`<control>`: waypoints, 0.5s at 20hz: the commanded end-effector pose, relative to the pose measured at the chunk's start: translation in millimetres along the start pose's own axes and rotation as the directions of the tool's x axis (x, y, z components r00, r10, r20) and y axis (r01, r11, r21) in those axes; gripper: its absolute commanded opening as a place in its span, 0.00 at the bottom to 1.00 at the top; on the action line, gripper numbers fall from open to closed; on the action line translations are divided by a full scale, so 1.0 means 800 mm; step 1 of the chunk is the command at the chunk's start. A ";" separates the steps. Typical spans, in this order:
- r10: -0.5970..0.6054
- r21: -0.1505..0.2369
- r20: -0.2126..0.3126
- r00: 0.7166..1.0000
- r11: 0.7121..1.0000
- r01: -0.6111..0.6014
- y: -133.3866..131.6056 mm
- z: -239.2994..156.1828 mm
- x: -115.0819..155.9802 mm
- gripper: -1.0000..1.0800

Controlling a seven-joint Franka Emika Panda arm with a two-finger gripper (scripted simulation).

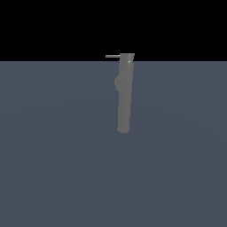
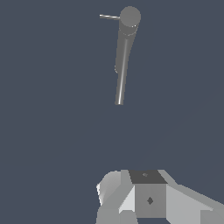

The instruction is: Turn on the faucet by rotating a designated handle.

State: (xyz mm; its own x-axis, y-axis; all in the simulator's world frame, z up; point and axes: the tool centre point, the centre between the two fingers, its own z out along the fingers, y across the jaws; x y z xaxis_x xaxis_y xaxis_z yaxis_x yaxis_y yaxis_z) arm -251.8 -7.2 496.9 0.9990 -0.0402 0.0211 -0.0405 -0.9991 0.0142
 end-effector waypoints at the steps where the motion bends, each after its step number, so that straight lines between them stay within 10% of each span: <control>1: 0.000 0.000 0.000 1.000 1.000 0.000 0.000 0.000 0.000 0.00; 10: 0.007 0.001 0.001 1.000 1.000 -0.007 -0.003 0.016 0.023 0.00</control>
State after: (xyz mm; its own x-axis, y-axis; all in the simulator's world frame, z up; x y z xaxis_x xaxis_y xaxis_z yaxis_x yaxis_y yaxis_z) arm -238.0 -6.2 488.1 0.9988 -0.0450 0.0208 -0.0453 -0.9989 0.0134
